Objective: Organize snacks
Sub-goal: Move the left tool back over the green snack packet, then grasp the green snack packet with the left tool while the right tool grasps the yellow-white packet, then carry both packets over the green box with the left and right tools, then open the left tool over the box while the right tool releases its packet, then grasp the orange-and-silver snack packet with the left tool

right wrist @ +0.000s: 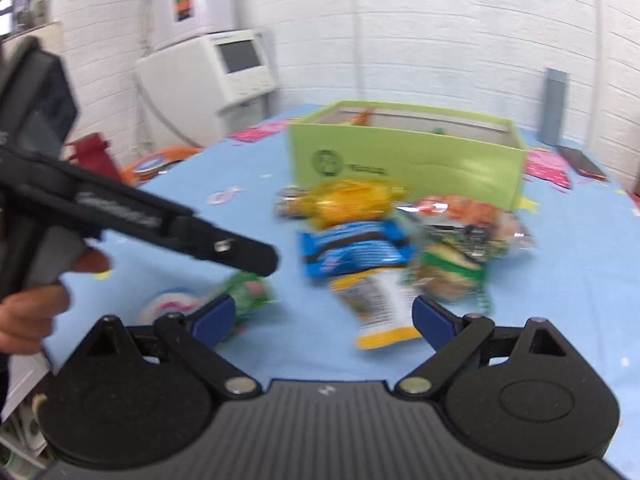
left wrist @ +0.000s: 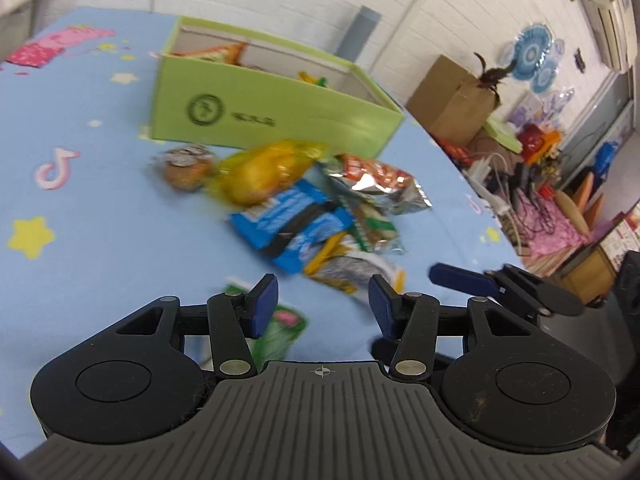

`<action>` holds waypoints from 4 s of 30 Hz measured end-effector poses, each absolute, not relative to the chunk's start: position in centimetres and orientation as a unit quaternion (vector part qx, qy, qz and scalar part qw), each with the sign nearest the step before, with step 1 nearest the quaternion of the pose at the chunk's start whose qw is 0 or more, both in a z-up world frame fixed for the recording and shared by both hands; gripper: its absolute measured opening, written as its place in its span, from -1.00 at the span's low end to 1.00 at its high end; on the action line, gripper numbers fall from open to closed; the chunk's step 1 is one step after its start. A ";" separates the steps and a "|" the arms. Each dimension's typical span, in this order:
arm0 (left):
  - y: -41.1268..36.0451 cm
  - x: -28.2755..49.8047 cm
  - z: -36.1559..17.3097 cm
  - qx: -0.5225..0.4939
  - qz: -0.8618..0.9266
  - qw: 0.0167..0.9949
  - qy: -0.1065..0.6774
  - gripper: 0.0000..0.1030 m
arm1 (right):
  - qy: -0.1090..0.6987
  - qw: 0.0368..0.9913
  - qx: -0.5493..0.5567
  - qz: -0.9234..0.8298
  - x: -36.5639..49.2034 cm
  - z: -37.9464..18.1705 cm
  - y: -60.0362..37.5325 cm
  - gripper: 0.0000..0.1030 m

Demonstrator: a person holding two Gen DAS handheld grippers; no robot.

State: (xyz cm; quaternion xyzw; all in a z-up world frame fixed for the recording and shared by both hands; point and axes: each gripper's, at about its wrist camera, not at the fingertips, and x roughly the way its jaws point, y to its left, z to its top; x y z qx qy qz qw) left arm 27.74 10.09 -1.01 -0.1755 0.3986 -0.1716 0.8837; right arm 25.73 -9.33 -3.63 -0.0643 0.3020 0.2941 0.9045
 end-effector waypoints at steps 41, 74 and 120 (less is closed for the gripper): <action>9.3 24.9 -4.0 0.003 -0.089 0.912 0.400 0.14 | 0.343 0.907 -0.064 0.237 26.3 -7.4 -10.2 0.82; 11.6 25.8 -0.4 -0.073 -0.132 0.915 0.374 -0.79 | 0.299 0.916 -0.019 0.267 24.8 -3.2 -11.8 -0.38; 4.1 42.3 0.0 -0.056 -0.204 0.896 0.390 0.28 | 0.305 0.926 -0.013 0.220 36.7 -3.2 -15.4 0.81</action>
